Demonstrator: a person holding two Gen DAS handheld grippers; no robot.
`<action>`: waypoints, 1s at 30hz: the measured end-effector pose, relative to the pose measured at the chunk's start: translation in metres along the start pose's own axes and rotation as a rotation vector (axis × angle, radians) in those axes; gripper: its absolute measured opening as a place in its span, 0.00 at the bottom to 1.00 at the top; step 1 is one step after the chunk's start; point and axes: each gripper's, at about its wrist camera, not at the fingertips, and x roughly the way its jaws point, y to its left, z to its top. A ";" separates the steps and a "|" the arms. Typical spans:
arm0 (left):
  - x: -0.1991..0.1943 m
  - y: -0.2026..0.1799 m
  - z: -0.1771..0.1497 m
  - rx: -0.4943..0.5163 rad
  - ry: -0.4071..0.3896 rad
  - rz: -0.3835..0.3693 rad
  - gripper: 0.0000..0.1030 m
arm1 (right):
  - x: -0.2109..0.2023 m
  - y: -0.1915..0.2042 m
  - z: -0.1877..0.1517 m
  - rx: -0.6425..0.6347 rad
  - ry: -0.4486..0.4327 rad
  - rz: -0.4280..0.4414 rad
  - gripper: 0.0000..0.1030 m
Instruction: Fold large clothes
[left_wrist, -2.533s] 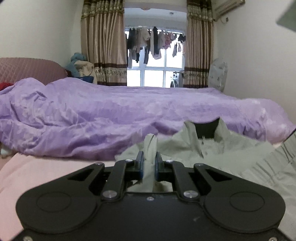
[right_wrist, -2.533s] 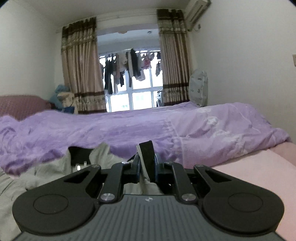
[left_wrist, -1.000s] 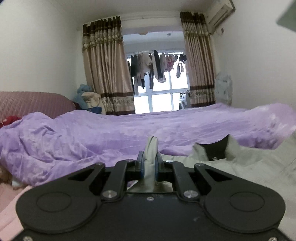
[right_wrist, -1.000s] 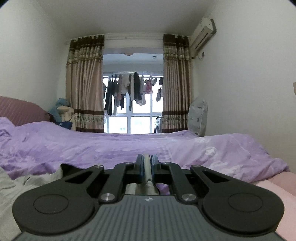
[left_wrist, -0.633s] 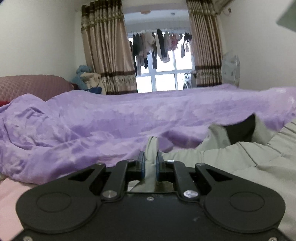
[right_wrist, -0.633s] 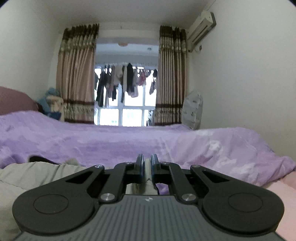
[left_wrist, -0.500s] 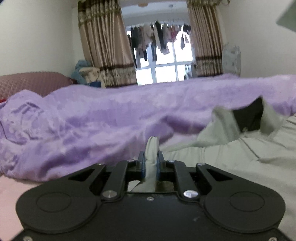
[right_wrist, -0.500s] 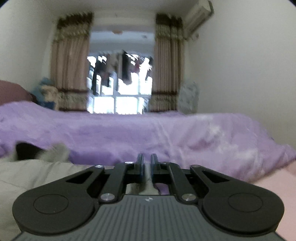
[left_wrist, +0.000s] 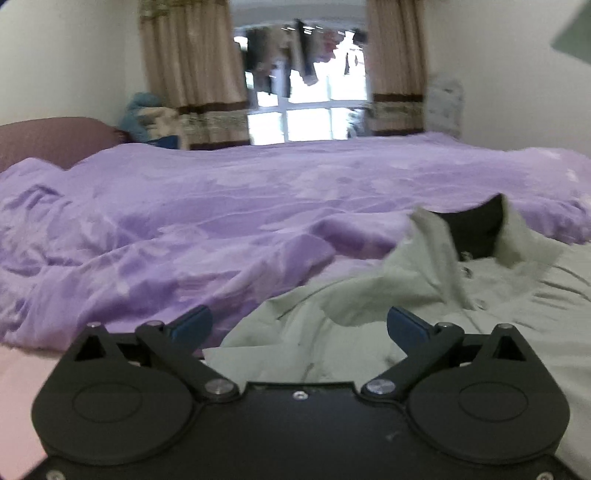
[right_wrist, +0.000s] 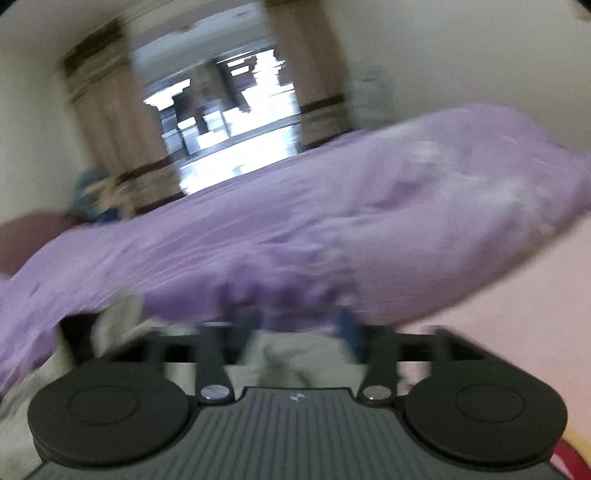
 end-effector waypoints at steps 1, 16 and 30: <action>-0.001 0.003 0.001 0.001 0.011 -0.023 1.00 | 0.000 0.004 -0.001 -0.026 0.006 0.037 0.91; -0.008 0.011 -0.013 -0.151 -0.039 -0.068 0.06 | -0.015 0.039 -0.026 -0.248 -0.139 -0.012 0.14; -0.157 0.003 0.022 -0.182 -0.598 -0.022 0.07 | -0.136 0.071 -0.013 -0.297 -0.820 -0.085 0.14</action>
